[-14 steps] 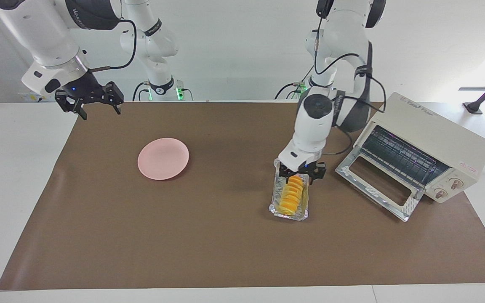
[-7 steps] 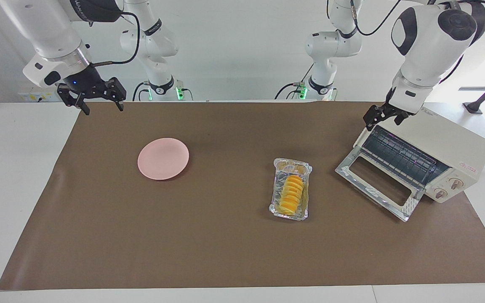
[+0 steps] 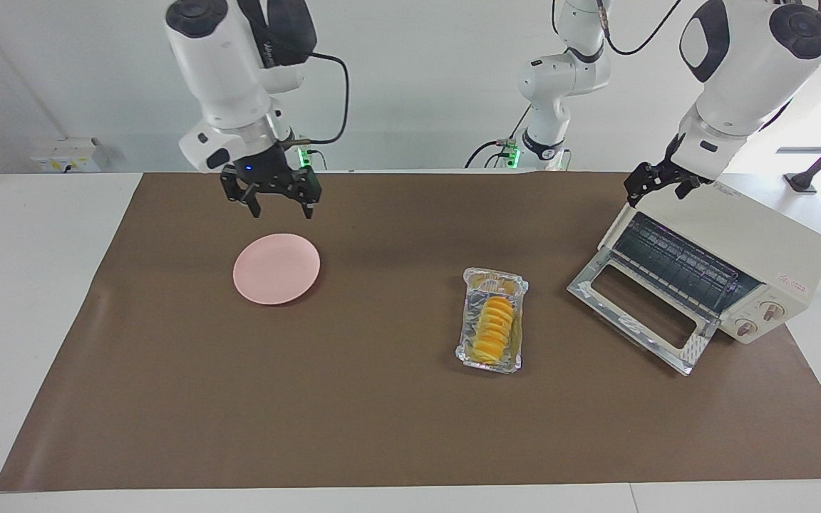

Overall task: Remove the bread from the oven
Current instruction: 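Retract the left gripper while the right gripper reaches the foil tray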

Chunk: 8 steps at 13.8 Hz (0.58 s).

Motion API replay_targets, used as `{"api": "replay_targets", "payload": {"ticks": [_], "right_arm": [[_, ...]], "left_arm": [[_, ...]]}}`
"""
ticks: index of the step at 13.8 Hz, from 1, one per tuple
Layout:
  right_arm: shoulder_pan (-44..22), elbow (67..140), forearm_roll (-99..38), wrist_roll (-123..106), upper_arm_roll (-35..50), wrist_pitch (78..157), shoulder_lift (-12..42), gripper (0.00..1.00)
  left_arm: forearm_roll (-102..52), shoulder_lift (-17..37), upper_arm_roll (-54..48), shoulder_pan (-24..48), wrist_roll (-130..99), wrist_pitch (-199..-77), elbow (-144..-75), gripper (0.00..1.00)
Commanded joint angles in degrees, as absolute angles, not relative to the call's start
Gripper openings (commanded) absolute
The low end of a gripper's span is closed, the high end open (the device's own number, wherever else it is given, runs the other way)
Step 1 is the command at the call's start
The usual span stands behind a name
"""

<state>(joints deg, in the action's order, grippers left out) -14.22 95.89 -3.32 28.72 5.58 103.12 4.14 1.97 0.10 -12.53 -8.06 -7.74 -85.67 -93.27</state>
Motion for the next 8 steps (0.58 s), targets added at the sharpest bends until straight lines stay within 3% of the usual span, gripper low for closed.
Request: {"api": "replay_targets", "payload": {"ticks": [1, 4, 8], "right_arm": [[-21.8, 94.5, -2.0, 39.7, 5.1, 108.1, 10.7, 1.0], [-26.1, 93.4, 0.5, 47.2, 5.0, 112.3, 15.9, 1.0], [-32.2, 74.4, 6.9, 59.8, 4.9, 108.8, 33.0, 1.0]], "left_arm": [[0.7, -1.8, -13.0, -9.7, -6.2, -84.6, -93.3, 1.0], [0.7, -2.6, -12.9, -9.8, -6.5, -86.8, -94.7, 1.0], [0.7, -2.8, -13.0, -9.1, -6.2, -87.4, -95.3, 1.0]]}}
